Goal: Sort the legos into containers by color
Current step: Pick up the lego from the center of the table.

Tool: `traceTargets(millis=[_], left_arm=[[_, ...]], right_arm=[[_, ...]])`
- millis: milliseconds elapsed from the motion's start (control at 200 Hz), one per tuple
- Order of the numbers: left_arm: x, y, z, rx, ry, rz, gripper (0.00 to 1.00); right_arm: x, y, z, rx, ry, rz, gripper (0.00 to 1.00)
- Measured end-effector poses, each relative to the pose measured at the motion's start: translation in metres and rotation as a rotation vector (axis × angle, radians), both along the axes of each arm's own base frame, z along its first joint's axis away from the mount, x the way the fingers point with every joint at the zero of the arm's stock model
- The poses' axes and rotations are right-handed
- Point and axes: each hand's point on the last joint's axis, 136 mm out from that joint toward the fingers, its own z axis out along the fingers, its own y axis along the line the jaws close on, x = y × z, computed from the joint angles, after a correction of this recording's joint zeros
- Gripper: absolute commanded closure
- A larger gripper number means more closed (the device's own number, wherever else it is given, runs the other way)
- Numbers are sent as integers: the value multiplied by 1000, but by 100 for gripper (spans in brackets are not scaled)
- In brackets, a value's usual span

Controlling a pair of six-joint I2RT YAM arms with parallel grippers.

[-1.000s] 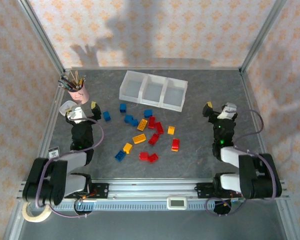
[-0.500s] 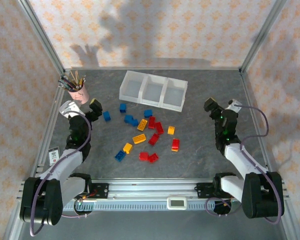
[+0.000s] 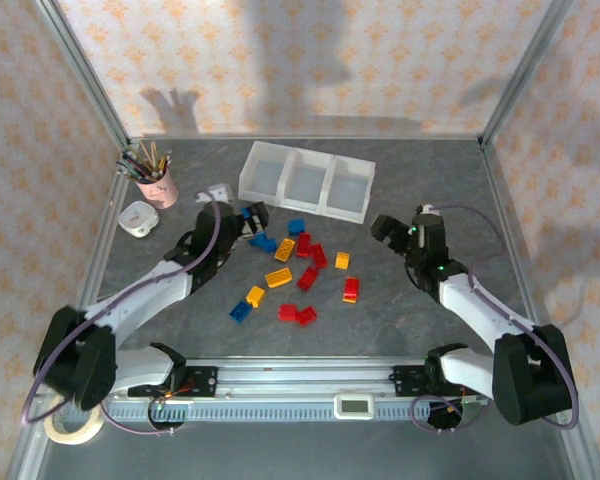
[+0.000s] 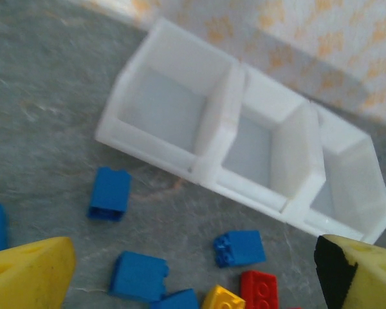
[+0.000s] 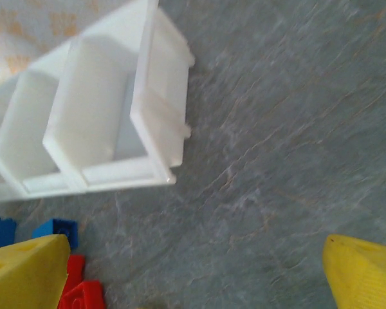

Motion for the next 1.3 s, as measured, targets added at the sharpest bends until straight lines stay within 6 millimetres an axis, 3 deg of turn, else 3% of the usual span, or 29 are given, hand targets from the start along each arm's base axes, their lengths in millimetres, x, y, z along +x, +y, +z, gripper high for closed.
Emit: traceTargets(millis=[180, 320, 500, 926, 1301], left_arm=[[27, -52, -22, 11, 106, -40, 10], [46, -67, -45, 27, 183, -28, 13], [64, -86, -69, 70, 267, -14, 15], [66, -101, -138, 218, 440, 16, 19], [72, -103, -146, 243, 452, 39, 45]], right_arm=[[0, 36, -1, 1, 37, 94, 0], [3, 60, 3, 0, 38, 168, 0], [9, 72, 6, -17, 31, 236, 0], [12, 81, -4, -65, 69, 314, 0], [13, 81, -6, -76, 72, 322, 0]])
